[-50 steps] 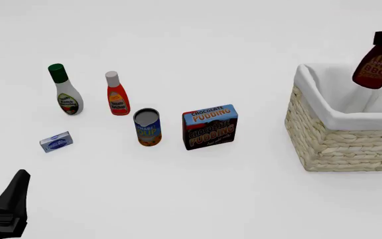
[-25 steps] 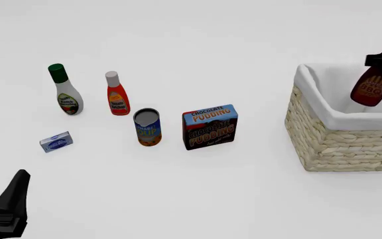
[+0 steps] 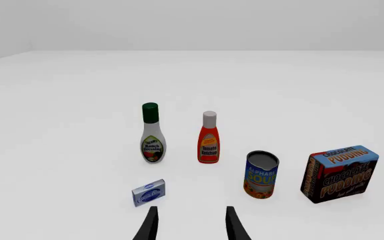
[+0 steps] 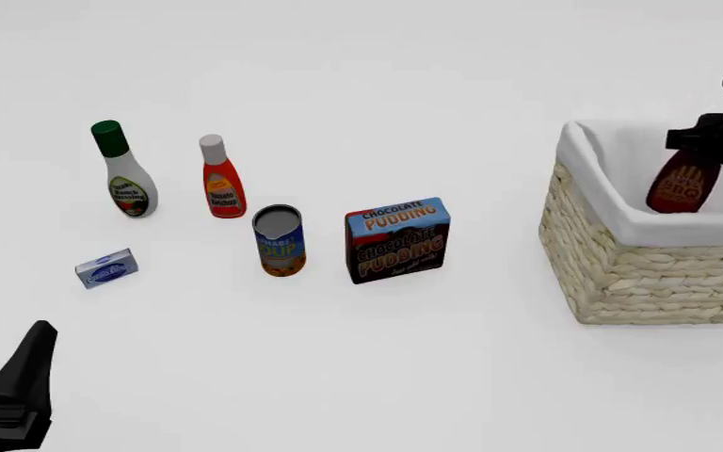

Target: Pick the bbq sauce and place it in the basket.

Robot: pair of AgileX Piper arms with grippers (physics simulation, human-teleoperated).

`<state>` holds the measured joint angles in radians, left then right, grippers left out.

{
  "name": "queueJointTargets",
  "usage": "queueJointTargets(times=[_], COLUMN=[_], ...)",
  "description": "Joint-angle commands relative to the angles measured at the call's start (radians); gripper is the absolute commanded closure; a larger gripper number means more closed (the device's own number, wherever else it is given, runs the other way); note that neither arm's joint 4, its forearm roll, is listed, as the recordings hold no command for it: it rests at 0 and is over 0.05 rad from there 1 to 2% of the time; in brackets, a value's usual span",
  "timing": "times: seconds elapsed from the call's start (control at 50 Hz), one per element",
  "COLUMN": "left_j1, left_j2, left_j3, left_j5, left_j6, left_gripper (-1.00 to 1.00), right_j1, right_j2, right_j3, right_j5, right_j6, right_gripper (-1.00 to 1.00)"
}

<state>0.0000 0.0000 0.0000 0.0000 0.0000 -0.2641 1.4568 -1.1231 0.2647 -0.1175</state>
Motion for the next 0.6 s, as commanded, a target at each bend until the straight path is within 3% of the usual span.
queueJointTargets(times=[0.02,0.6], left_j1=[0.000,0.000], left_j2=[0.000,0.000], left_j3=[0.000,0.000], left_j5=[0.000,0.000], left_j6=[0.000,0.000], left_gripper=[-1.00,-1.00], right_j1=[0.004,0.020], right_j2=[0.040,0.153], right_j3=[-0.001,0.001], right_j5=[-0.039,-0.106], right_j6=[0.006,0.003], right_gripper=[1.00,1.00])
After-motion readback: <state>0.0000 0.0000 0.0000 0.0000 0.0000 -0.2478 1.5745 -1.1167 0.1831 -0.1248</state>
